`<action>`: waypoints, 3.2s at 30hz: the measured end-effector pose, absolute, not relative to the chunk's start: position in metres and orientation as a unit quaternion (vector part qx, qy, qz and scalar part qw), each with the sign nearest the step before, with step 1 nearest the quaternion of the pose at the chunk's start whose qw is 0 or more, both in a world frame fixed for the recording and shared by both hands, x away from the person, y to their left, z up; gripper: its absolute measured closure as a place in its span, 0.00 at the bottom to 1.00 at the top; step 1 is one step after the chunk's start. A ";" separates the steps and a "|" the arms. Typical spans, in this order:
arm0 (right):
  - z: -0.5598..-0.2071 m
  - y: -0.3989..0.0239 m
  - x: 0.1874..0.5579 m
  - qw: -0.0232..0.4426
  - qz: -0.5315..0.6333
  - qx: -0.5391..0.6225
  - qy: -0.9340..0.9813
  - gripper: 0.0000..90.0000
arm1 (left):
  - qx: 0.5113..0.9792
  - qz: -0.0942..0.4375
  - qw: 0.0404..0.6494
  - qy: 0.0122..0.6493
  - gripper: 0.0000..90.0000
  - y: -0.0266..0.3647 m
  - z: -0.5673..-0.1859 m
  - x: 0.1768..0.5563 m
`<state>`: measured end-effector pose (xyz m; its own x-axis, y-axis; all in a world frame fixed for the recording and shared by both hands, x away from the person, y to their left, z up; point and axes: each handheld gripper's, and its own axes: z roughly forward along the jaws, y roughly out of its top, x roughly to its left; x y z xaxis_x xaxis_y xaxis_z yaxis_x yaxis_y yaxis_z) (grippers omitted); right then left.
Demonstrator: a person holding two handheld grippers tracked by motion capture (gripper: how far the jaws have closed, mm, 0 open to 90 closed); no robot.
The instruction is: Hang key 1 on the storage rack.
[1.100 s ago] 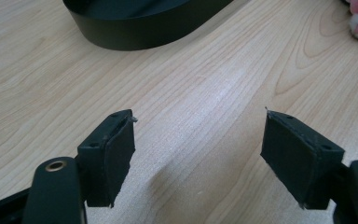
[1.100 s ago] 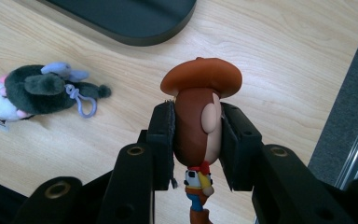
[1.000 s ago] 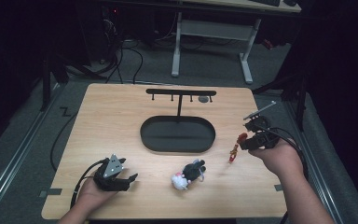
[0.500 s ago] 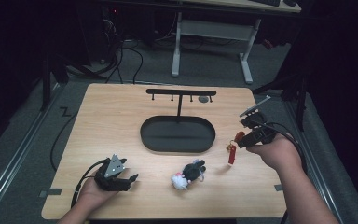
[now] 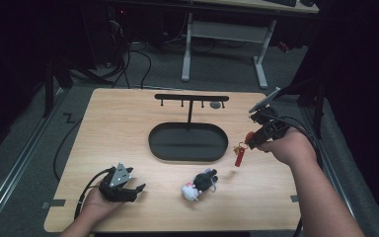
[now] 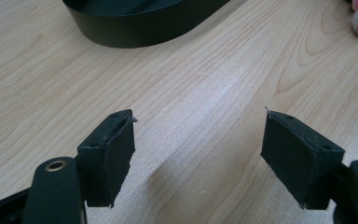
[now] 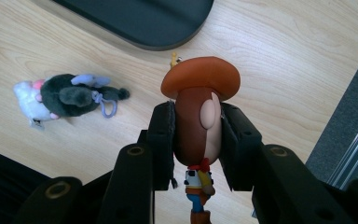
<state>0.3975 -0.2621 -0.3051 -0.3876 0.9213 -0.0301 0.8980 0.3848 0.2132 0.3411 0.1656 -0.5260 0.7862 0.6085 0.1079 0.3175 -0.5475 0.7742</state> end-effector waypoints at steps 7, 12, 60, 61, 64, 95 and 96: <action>-0.300 -0.255 0.408 0.079 0.083 0.544 0.831 0.76 | 0.859 0.184 0.395 0.271 0.29 0.167 -0.526 0.342; -0.297 -0.252 0.416 0.087 0.089 0.542 0.831 0.76 | 0.860 0.183 0.392 0.270 0.29 0.166 -0.527 0.342; -0.272 -0.217 0.493 0.133 0.139 0.547 0.815 0.76 | 0.860 0.178 0.397 0.268 0.29 0.168 -0.526 0.345; -0.272 -0.216 0.494 0.135 0.138 0.548 0.814 0.76 | 0.860 0.178 0.397 0.268 0.29 0.168 -0.526 0.345; -0.272 -0.215 0.495 0.136 0.138 0.548 0.814 0.76 | 0.859 0.177 0.397 0.269 0.29 0.169 -0.526 0.345; -0.359 -0.241 0.495 0.089 0.141 0.586 0.793 0.76 | 0.862 0.178 0.392 0.267 0.29 0.167 -0.527 0.344; -0.364 -0.242 0.496 0.087 0.146 0.589 0.790 0.76 | 0.862 0.178 0.392 0.267 0.29 0.167 -0.527 0.344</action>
